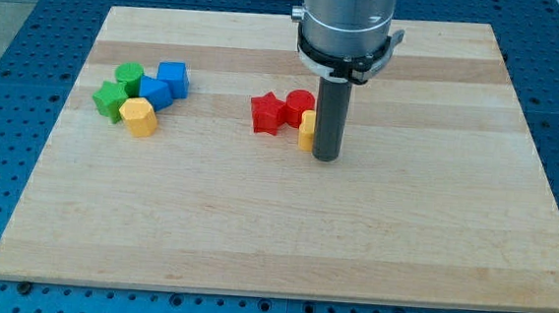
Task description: Push the green circle to the left side of the red star
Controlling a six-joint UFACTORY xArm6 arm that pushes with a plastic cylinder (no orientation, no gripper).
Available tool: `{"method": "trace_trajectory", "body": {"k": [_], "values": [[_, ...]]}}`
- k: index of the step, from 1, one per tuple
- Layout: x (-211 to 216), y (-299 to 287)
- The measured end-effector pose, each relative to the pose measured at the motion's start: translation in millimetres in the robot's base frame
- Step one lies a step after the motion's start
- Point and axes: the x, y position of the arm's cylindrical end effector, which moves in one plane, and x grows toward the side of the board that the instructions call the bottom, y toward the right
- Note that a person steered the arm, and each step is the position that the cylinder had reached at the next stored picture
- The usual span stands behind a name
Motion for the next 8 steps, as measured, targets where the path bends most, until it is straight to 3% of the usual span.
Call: {"method": "trace_trajectory", "body": {"k": [2, 4, 8], "values": [[5, 0], [56, -34], [40, -259]]}}
